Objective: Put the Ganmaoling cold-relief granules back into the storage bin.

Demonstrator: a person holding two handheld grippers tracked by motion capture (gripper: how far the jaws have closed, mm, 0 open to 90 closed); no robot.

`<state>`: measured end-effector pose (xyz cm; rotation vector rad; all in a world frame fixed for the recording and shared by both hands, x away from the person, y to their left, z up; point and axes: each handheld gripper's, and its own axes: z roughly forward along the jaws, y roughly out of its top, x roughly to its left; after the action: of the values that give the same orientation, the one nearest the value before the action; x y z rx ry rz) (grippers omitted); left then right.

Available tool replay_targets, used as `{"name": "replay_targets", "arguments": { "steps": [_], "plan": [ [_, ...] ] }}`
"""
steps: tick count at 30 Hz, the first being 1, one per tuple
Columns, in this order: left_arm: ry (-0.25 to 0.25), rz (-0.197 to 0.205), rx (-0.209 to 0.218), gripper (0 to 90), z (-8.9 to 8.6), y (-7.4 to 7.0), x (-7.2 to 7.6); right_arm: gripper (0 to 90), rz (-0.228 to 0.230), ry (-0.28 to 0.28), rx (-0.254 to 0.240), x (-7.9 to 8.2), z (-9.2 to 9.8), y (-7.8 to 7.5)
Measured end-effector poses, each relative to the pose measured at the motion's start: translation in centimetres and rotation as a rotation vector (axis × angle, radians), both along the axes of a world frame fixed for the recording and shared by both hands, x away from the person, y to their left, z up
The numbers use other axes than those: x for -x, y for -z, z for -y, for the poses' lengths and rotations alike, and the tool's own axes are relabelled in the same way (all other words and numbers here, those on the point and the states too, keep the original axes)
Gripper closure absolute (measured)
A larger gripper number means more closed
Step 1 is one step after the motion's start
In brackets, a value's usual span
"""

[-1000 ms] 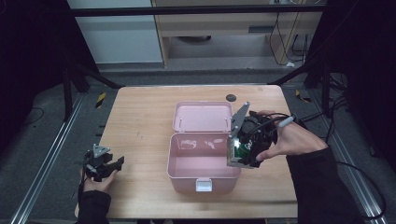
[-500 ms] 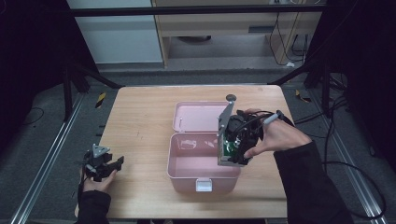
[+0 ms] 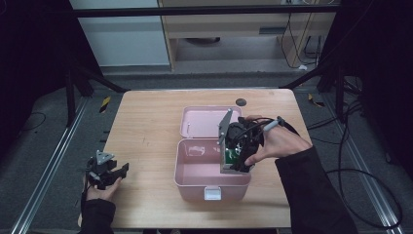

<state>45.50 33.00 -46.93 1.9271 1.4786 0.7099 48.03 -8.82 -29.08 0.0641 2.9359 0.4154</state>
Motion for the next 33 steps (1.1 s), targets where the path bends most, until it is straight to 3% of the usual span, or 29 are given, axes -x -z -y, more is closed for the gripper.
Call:
{"name": "replay_targets", "arguments": {
  "steps": [18,22,33],
  "plan": [
    [-0.001,0.003,0.001,49.1,0.0,0.0,0.0,5.9,-0.020,-0.021,0.070,-0.4,-1.6,2.5],
    [-0.001,0.003,0.000,49.0,0.0,0.0,0.0,5.9,-0.040,-0.013,0.047,-0.5,-1.3,3.0],
    [-0.001,0.003,-0.003,49.0,0.0,0.0,0.0,5.8,-0.053,-0.002,0.039,-0.8,-0.7,4.4]
  ]
}}
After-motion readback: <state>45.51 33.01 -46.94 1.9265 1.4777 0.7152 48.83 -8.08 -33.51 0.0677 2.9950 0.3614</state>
